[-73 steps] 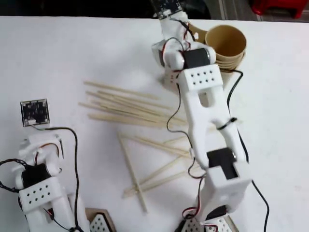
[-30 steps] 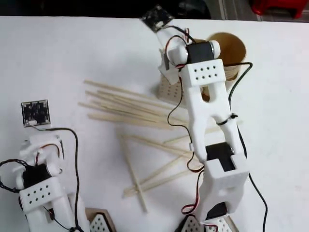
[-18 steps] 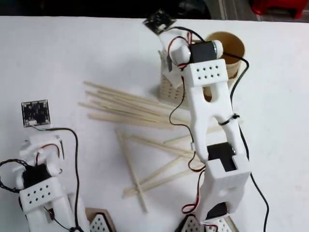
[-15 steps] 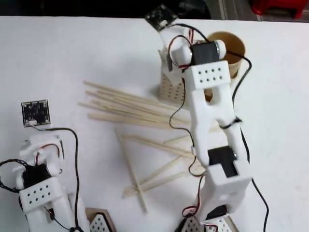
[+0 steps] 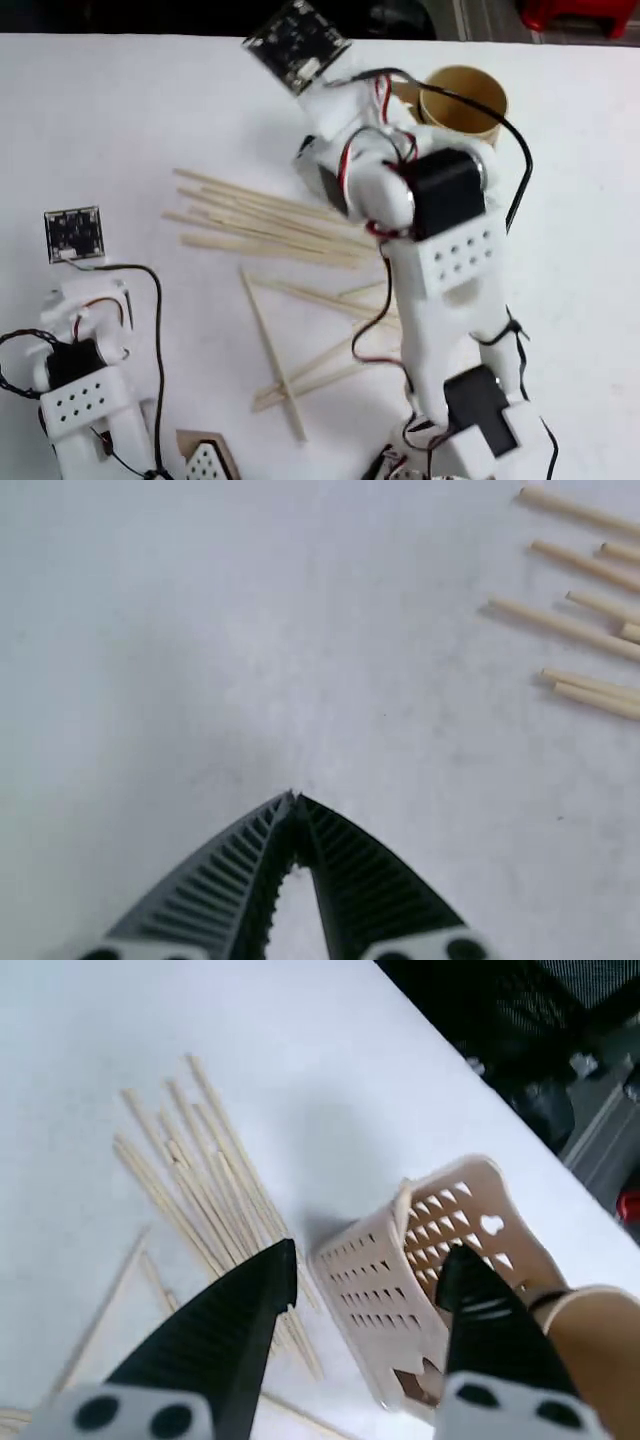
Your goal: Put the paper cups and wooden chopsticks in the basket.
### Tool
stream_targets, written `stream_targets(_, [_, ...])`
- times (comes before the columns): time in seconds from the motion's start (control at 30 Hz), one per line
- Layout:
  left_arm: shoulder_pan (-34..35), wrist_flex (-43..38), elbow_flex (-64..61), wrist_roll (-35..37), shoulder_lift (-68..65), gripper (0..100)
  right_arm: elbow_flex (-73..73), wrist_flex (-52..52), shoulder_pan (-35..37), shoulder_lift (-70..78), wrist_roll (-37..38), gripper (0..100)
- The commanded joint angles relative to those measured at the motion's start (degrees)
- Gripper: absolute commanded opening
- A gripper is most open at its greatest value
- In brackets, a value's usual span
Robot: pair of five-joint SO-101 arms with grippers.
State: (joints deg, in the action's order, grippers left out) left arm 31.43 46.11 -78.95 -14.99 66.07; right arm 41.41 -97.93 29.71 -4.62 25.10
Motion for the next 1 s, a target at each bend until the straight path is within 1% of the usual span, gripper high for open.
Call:
stream_targets(0.0, [0.0, -1.6, 0.4, 0.2, 1.5, 3, 1.7, -0.4, 4.2, -3.3, -0.4, 17.3])
stream_targets(0.07, [0.0, -1.6, 0.4, 0.2, 1.5, 3, 1.7, -0.4, 6.6, -3.3, -0.6, 15.2])
stream_targets(0.1, [0.0, -1.6, 0.4, 0.2, 1.5, 3, 1.6, -0.4, 7.9, -3.2, -1.8, 15.2])
stream_targets(0.17, [0.0, -1.6, 0.4, 0.2, 1.5, 3, -0.4, -0.4, 10.2, -3.2, -4.7, 16.6])
stream_targets(0.27, [0.0, -1.6, 0.4, 0.2, 1.5, 3, -6.1, 0.3, 12.9, -3.1, -5.7, 20.0])
stream_targets(0.4, [0.0, -1.6, 0.4, 0.2, 1.5, 3, -14.8, 5.8, 13.1, -0.7, -5.8, 21.7])
stream_targets(0.53, [0.0, -1.6, 0.4, 0.2, 1.5, 3, -19.7, 10.6, 13.1, 3.9, -5.8, 21.8])
stream_targets(0.8, [0.0, -1.6, 0.4, 0.2, 1.5, 3, -20.4, 17.7, 10.6, 18.1, -5.3, 21.9])
stream_targets(0.97, [0.0, -1.6, 0.4, 0.2, 1.5, 3, -20.4, 20.9, 10.5, 25.5, -5.3, 21.9])
